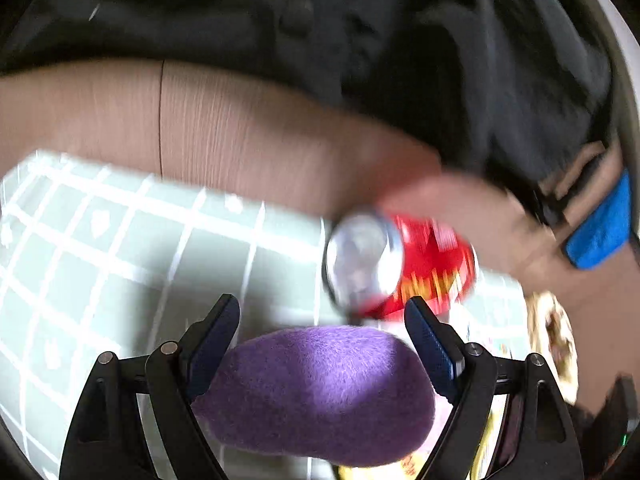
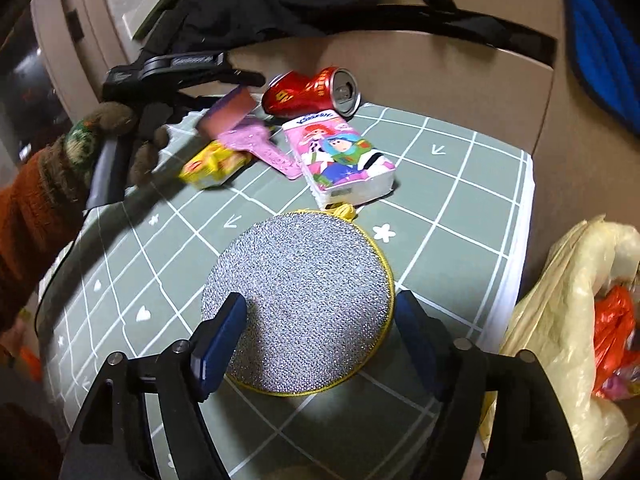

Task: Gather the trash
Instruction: 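Grasp the purple sponge with the left tool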

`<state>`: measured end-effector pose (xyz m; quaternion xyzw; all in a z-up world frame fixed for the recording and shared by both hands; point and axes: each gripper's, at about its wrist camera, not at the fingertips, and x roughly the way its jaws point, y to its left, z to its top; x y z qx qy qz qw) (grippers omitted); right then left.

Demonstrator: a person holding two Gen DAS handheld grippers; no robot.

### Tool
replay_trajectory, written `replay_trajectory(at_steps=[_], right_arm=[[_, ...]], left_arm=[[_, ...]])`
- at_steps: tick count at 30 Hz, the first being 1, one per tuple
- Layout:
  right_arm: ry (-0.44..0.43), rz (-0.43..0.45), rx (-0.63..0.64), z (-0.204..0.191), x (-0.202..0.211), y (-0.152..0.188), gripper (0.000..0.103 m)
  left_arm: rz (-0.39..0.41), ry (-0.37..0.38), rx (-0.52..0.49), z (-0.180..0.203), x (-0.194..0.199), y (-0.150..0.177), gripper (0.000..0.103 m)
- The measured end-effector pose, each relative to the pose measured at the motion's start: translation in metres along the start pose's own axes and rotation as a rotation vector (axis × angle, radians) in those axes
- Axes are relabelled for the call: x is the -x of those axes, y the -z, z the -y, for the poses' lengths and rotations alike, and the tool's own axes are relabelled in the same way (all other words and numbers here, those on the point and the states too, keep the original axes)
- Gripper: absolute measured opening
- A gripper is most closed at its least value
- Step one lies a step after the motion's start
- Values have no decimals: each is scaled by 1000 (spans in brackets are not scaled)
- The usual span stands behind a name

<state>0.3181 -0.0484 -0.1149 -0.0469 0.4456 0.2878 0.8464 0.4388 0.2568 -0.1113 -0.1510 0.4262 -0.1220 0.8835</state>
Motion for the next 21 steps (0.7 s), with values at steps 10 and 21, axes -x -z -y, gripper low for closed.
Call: replay_trajectory(at_steps=[10,21], right_arm=[[-51,9,-77,11,8,2,59],[-79,125,-141,7,49,8,57]], left_arm=[[49,84,-13,14,90,79,84],[38,117,52,-16,65,56,86]])
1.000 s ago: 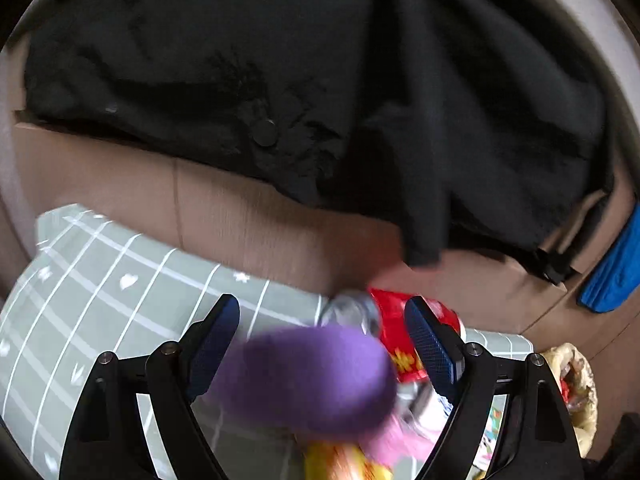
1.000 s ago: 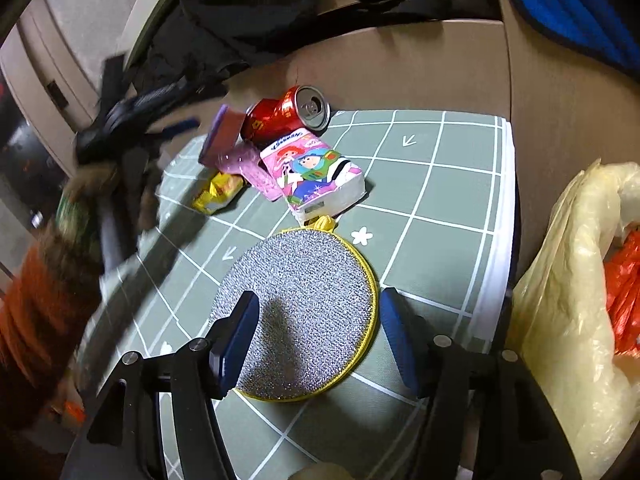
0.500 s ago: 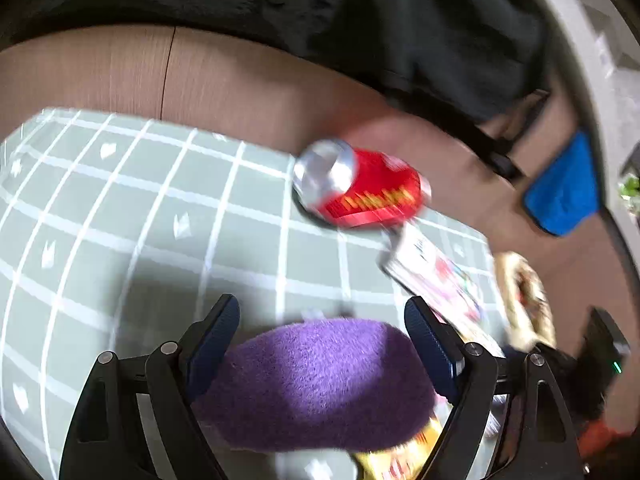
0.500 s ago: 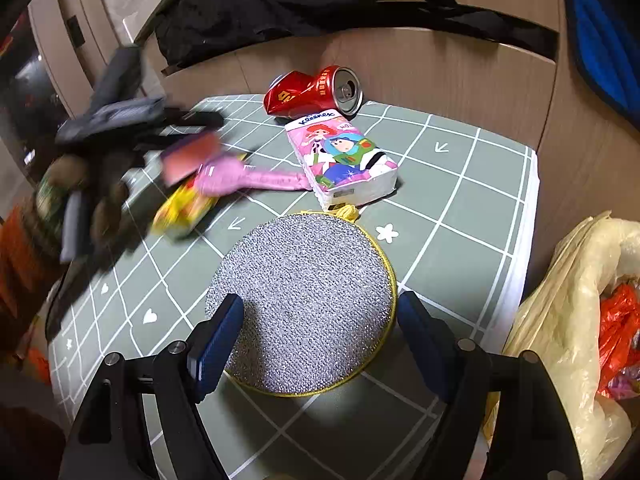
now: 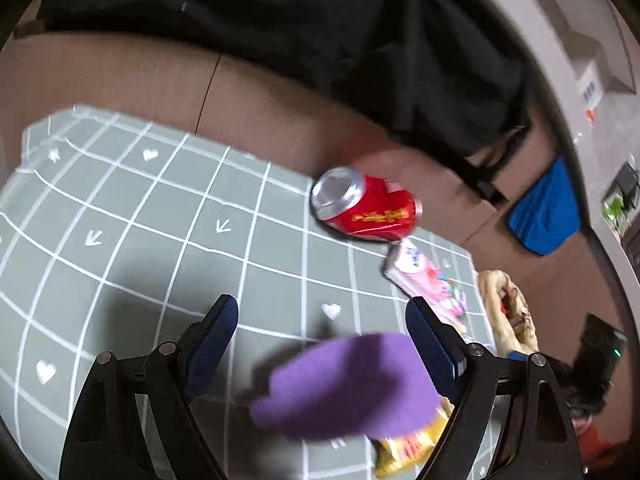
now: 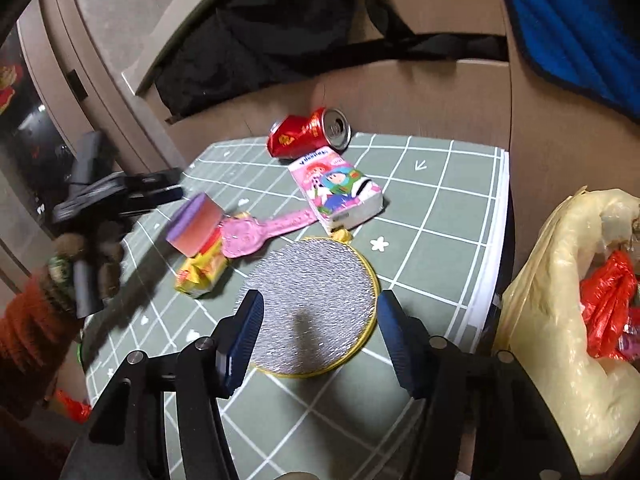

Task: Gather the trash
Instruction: 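Grasp the purple sponge with the left tool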

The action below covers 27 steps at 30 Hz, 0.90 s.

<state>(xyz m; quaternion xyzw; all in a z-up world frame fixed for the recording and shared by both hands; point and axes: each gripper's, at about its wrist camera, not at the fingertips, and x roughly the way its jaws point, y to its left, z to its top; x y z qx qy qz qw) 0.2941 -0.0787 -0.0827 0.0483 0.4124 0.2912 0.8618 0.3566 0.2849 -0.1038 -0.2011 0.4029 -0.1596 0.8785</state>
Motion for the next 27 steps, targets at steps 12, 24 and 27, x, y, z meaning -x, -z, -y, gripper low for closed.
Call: replay_trajectory(at_steps=[12,24,27], right_arm=[[123,73,97,-6,45,10,57],[86,103,52,-16,50,23,57],[97,94,49,-13,50,26,57]], left_arm=[[-112,113,-219,64,68,93,86],[-46,-125,-110,45,22,75,86],[-32,-156,-90,44,17,74,84]])
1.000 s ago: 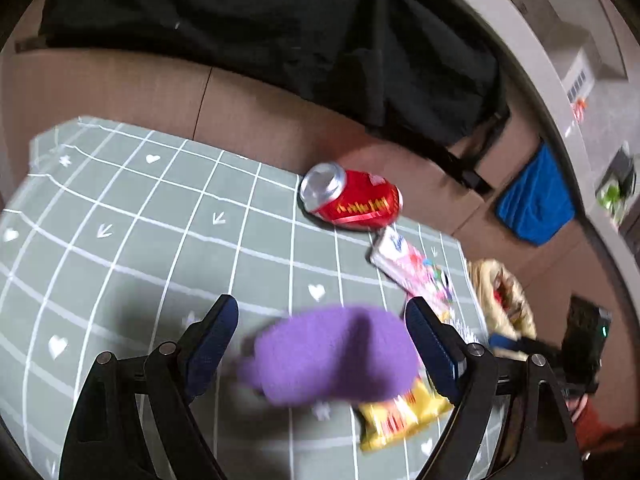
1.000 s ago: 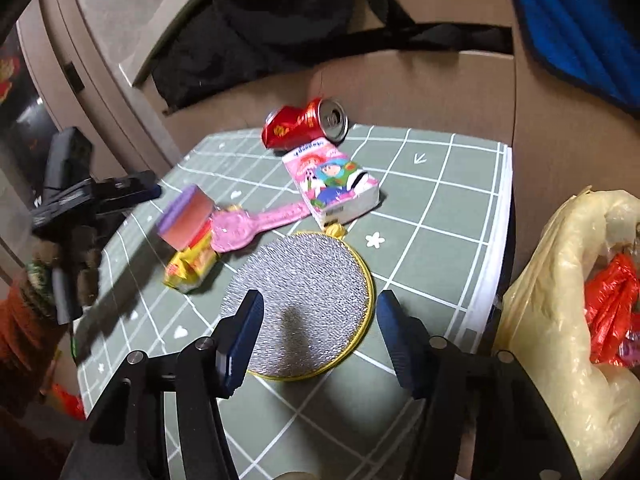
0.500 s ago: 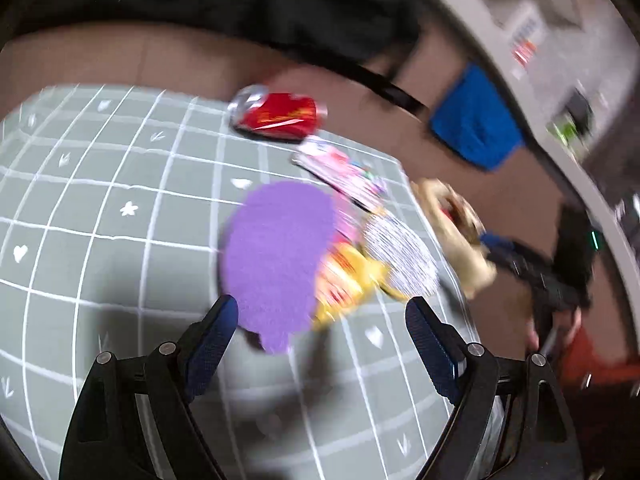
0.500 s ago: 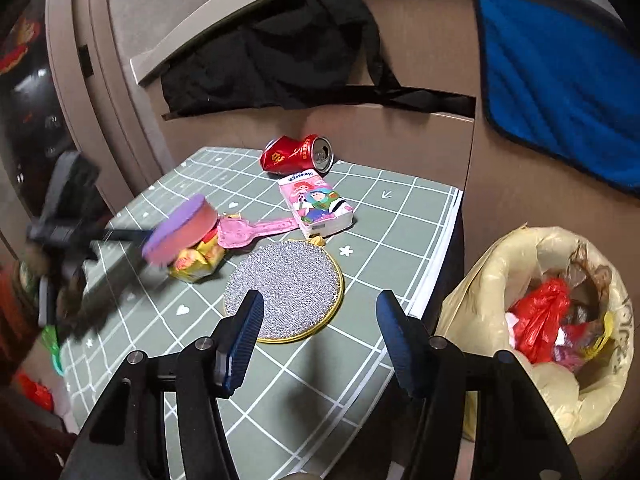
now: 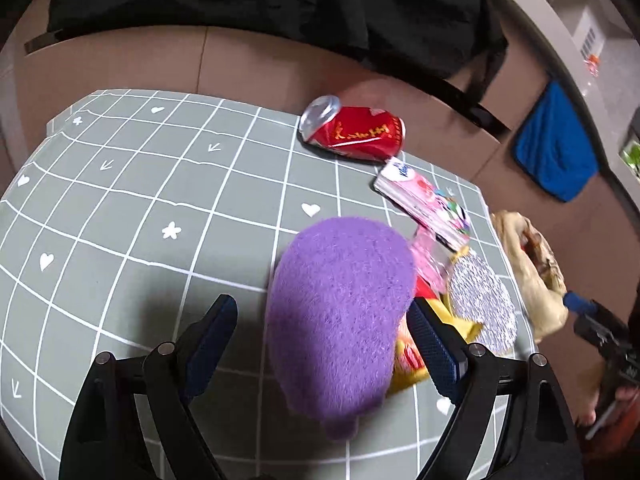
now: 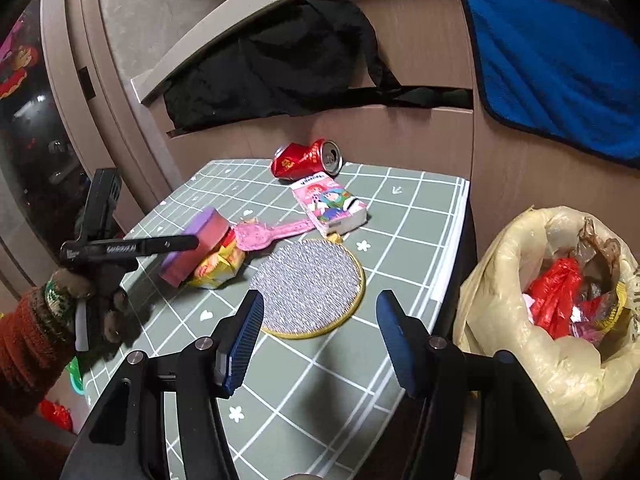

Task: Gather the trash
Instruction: 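Grasp the purple sponge with the left tool, then grasp the pink plastic spoon with the right tool while the left tool holds the sponge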

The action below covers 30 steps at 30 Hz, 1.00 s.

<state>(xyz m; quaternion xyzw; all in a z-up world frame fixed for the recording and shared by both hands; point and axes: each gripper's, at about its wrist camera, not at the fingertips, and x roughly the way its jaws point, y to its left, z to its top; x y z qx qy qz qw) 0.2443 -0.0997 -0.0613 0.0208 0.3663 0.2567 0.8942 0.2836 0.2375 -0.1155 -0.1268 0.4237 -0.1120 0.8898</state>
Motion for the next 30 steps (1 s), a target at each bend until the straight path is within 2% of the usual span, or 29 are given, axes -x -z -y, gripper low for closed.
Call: replay_trajectory(at_steps=[2,4,6,9,13,15,21,23,26,27,30], right_arm=[[3,-3,-6,1,-1,-1,57],[-4,-4,-4,0,-4,-4,57],[-14,-4,15,-8,-7,-9,57],[-42,-12,62,-25,-18,-19,57],[-66,-54,163,-61,-56,-40,57],[-69,-66,171,-73,-79,-49,55],[-51,-112,169,-85,-140,-69,50],[-41,-157,174,-87,-157,-71,46],[-76,-227,198,-90,-169,-65,27],[-83,-236,207,-92,-167,-62,27],[-99,-176,256,-103,-144,-61,27]], left_arm=[[-10,-35,12,2,-1,-1,63],[-15,-32,28,1,1,0,63],[-7,4,58,-2,8,4,63],[59,17,106,-5,32,10,62],[184,-44,145,-7,75,17,62],[220,-50,154,-9,89,19,62],[265,-81,159,-18,113,31,62],[276,-89,175,-22,117,35,62],[284,-103,186,-26,119,39,62],[284,-105,189,-26,118,39,62],[291,-108,185,-21,119,36,62]])
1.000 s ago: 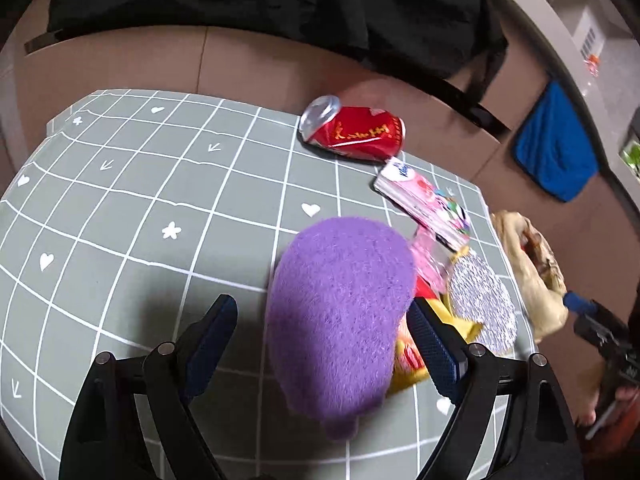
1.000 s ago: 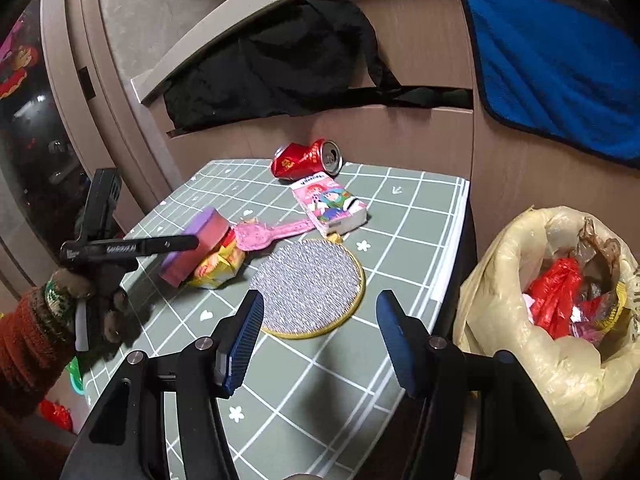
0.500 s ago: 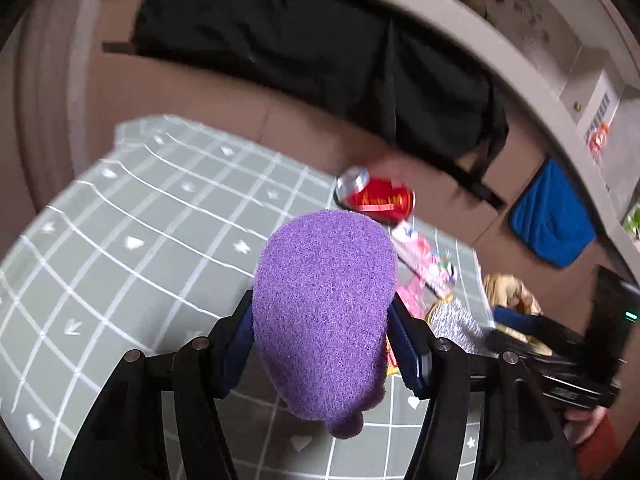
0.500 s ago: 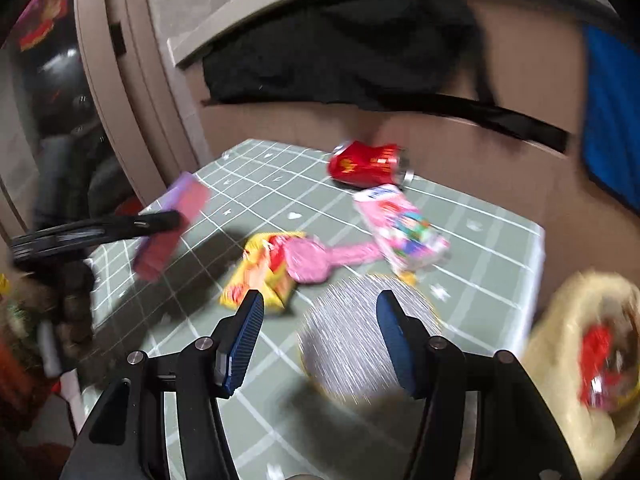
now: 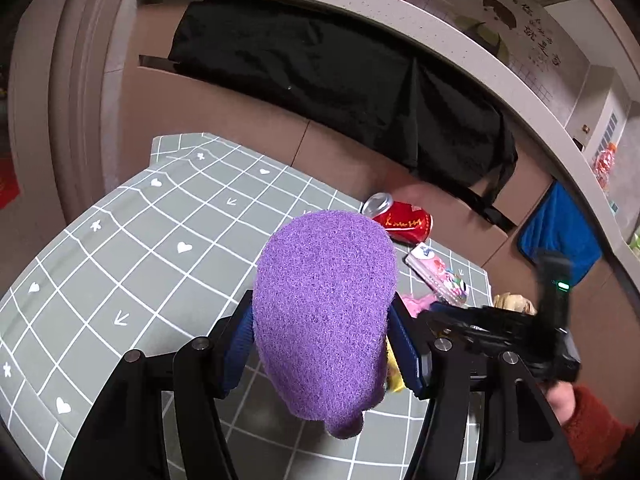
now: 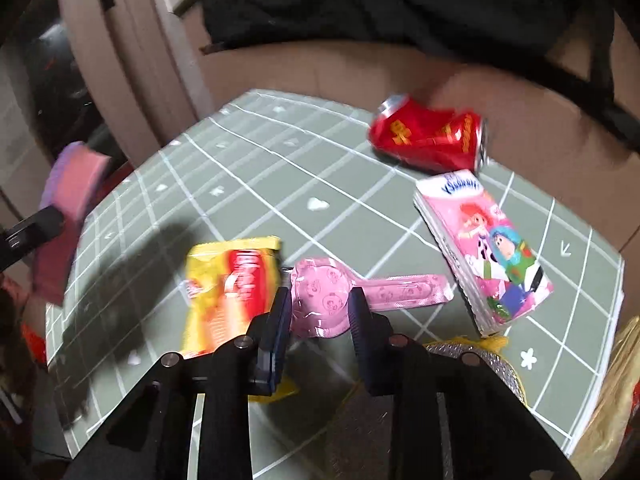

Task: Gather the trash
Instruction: 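Grasp the pink plastic spoon with the right tool while the left tool holds the sponge, then carry the sponge and spoon over the bin and open both tools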

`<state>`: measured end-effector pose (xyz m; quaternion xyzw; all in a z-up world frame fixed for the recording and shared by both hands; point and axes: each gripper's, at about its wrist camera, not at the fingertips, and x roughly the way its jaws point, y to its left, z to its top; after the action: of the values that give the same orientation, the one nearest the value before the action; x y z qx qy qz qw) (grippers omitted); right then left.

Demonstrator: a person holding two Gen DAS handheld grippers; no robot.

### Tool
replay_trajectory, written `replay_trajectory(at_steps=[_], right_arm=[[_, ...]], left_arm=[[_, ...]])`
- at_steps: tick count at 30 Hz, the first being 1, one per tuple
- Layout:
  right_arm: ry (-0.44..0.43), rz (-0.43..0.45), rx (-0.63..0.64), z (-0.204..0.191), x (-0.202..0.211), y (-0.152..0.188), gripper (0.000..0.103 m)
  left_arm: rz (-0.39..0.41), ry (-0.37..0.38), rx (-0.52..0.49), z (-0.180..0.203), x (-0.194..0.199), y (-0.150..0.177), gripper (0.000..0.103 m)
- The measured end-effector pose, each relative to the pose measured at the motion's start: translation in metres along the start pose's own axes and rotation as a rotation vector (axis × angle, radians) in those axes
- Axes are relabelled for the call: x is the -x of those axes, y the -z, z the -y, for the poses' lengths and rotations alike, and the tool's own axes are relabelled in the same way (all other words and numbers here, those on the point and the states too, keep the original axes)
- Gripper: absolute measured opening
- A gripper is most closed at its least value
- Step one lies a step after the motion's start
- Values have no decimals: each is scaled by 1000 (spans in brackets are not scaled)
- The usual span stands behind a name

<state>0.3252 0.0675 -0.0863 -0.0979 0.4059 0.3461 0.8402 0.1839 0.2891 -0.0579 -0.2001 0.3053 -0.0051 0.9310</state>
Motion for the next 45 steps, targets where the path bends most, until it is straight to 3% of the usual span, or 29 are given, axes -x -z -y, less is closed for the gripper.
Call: replay_trajectory(at_steps=[7,15,26,32,38,45], right_arm=[[38,153,89,-18,69,-9,27],[108,271,93,-1,124,-14,27],[264,432,33,72,229,4,27],[374,500,-43,126,290,33,27],[455,510,-133,169,322,66,27],[468,500,-207,197,332,98,27]], left_arm=[[48,1,-31,24,9,-12,62],[133,7,-131,80,21,-32,62],[210,94,-299,215,2,-53,62],[208,200,-373,300,-22,-46,62],[166,308,-437,371,-50,-25,62],[75,354,-458,408,-83,7,62]])
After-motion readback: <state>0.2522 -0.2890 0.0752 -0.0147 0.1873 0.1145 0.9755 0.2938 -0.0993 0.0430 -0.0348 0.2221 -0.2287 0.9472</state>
